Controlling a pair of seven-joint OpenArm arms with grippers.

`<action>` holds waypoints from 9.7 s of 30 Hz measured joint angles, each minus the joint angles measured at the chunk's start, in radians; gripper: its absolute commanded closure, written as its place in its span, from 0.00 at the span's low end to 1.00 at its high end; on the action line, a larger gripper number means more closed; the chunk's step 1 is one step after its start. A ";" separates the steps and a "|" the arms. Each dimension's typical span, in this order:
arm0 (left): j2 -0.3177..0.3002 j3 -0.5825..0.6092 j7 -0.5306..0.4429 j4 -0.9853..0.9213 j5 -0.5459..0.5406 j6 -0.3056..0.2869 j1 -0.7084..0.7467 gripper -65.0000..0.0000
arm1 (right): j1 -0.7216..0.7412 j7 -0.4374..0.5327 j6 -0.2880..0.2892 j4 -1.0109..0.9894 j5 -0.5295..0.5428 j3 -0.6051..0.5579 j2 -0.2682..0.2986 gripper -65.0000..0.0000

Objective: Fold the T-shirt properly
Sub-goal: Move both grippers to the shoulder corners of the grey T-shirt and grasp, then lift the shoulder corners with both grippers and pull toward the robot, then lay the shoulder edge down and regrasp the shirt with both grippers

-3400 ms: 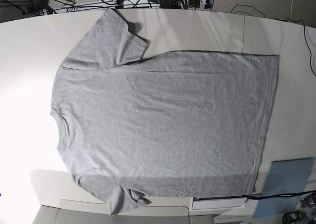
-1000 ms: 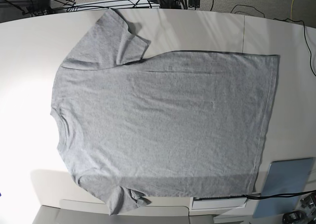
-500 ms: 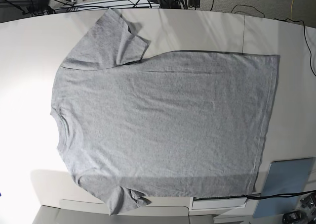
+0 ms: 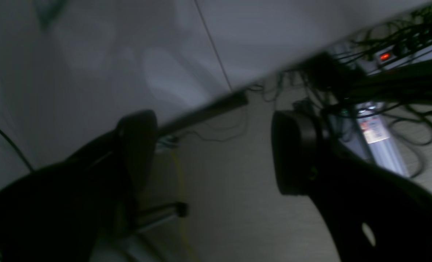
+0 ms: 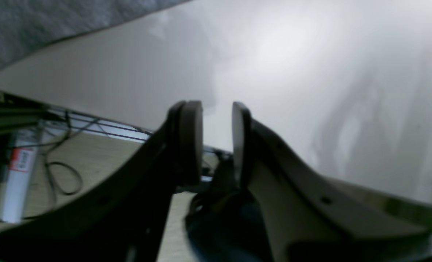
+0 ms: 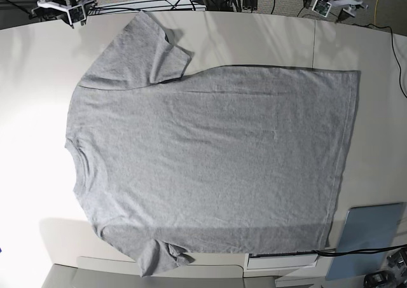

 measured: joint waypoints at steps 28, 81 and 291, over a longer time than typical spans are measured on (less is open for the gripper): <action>-0.271 0.008 -0.071 -0.047 0.213 -0.329 -0.282 0.24 | 0.081 -0.140 0.187 0.001 -0.499 0.043 0.001 0.76; -0.426 0.225 -0.226 -0.400 0.364 -0.377 -0.601 1.00 | 0.091 0.072 0.360 0.001 -0.757 0.043 0.039 0.50; -0.293 0.113 -0.063 -0.354 -0.382 -0.055 -0.726 1.00 | 0.743 -0.204 0.134 -0.171 -0.464 -0.291 0.039 1.00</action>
